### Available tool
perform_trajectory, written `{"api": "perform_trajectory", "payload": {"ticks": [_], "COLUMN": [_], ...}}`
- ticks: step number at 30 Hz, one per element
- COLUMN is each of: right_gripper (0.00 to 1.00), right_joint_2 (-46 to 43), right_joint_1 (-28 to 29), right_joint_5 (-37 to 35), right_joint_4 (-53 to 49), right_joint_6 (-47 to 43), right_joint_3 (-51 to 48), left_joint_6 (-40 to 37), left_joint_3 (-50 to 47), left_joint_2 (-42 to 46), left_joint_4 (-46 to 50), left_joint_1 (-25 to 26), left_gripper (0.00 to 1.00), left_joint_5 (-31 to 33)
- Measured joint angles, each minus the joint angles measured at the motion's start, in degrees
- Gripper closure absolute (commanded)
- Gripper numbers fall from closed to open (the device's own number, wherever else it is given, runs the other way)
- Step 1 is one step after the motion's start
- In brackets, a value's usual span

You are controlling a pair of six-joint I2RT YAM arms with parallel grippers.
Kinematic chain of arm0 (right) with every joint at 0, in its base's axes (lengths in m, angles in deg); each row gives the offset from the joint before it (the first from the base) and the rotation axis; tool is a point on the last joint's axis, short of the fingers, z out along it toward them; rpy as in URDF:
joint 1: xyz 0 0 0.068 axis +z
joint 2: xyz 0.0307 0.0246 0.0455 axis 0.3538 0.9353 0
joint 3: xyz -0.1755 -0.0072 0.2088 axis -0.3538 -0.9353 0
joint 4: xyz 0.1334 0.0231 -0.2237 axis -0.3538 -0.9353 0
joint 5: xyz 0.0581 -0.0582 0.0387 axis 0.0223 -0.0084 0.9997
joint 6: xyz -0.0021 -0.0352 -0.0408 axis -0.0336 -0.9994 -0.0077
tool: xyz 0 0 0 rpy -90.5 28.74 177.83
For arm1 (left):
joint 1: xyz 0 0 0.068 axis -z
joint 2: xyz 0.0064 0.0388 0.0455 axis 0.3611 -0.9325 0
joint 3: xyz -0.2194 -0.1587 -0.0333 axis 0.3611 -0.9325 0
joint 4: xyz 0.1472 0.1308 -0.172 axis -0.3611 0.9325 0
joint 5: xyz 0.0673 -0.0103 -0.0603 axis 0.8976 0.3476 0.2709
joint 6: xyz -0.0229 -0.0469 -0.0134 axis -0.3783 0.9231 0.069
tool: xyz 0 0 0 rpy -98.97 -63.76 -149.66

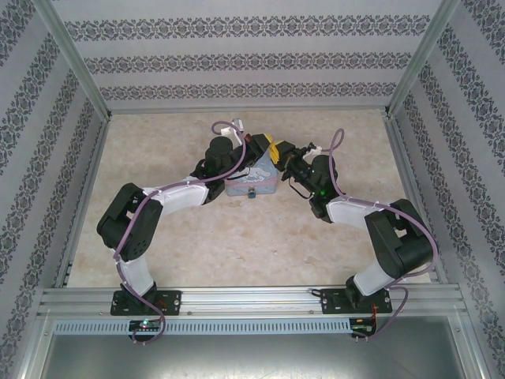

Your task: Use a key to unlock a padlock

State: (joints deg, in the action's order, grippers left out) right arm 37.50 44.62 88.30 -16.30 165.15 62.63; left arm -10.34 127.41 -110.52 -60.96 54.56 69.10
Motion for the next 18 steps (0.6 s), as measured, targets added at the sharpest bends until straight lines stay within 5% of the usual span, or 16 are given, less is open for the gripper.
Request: {"api": "perform_trajectory", "payload": {"ticks": [7, 13, 18], "right_gripper": [1.0, 1.0, 1.0], "right_joint_2": [0.0, -0.5, -2.9], "right_joint_1": [0.0, -0.2, -0.5], "right_joint_5": [-0.2, -0.1, 0.3], "right_joint_4": [1.0, 1.6, 0.1], "right_joint_6": [0.3, -0.6, -3.4], "right_joint_3": [-0.4, -2.1, -3.4], "left_joint_6": [0.6, 1.3, 1.9], "left_joint_3": [0.0, 0.0, -0.1], "left_joint_2": [0.0, 0.0, 0.4], "left_joint_4": [-0.5, 1.1, 4.7], "left_joint_1": [0.1, 0.3, 0.3], "left_gripper": [1.0, 0.49, 0.4], "left_joint_5": [0.3, 0.7, 1.0]}}
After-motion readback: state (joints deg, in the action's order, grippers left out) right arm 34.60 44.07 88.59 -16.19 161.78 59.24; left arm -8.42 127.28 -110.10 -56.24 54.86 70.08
